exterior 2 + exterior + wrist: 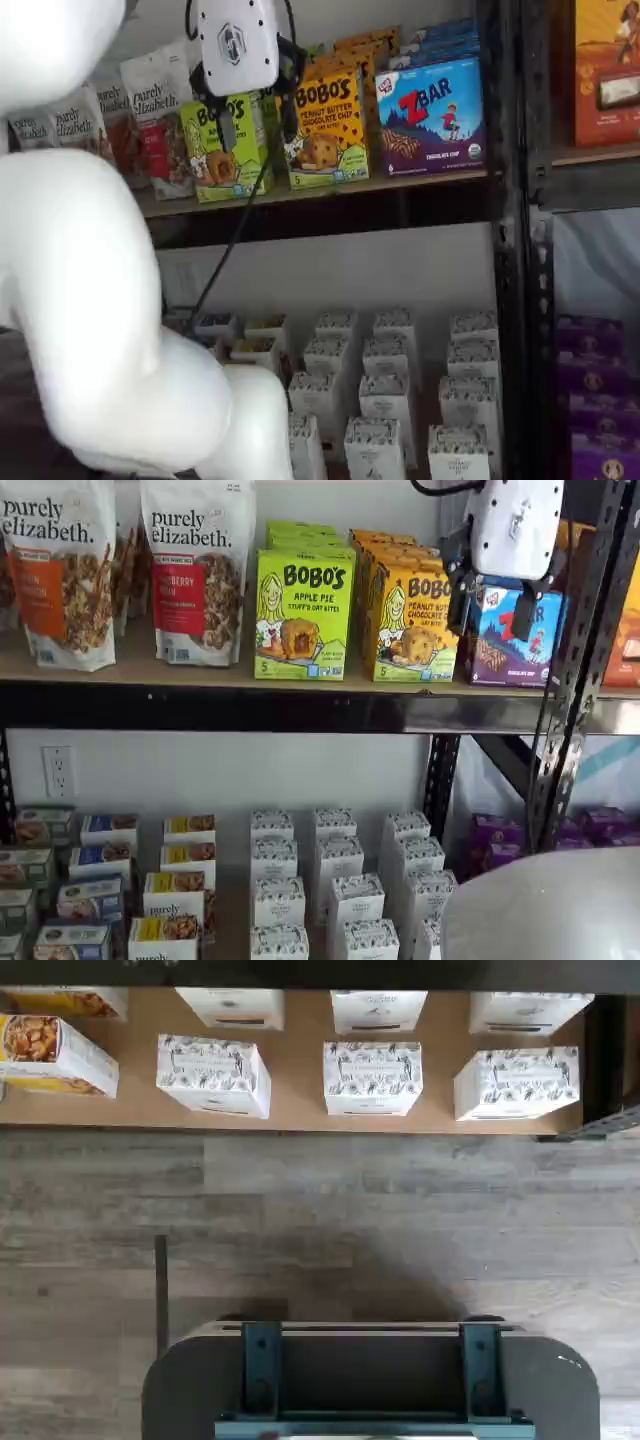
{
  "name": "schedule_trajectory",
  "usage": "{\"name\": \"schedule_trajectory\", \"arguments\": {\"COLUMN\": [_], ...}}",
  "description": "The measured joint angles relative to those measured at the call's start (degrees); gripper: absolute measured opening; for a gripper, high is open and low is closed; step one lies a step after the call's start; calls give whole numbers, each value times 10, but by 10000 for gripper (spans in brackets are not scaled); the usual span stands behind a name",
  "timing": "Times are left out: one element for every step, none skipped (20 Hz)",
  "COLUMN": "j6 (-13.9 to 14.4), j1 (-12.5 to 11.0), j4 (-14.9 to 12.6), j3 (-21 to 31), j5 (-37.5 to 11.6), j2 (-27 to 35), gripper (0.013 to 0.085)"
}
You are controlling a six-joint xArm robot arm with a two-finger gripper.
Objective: Pick up the orange box on the top shelf, the fifth box from the left
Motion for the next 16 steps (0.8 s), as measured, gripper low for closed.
{"name": "schedule_trajectory", "arguments": {"j6": [-1, -4, -6, -7, -7, -6, -5, -4, -3, -1, 1, 2, 2, 3, 4, 5], "j1": [-3, -11, -15, -16, -16, -14, -13, -11, -8, -3, 0, 1, 2, 3, 5, 7], "j4": [5, 15, 20, 22, 22, 21, 19, 18, 14, 8, 3, 2, 2, 1, -1, -4], "j3": [-2, -7, -7, -7, -7, -7, -8, -9, -9, -8, -7, -7, -6, -6, -6, -6], "j5": [5, 13, 14, 13, 13, 13, 15, 16, 16, 13, 11, 7, 3, -3, -12, -20], "j2": [2, 7, 7, 7, 7, 8, 9, 10, 11, 11, 12, 13, 15, 17, 20, 24], "gripper": [850, 850, 850, 850, 850, 850, 850, 850, 850, 850, 850, 850, 850, 850, 850, 850]}}
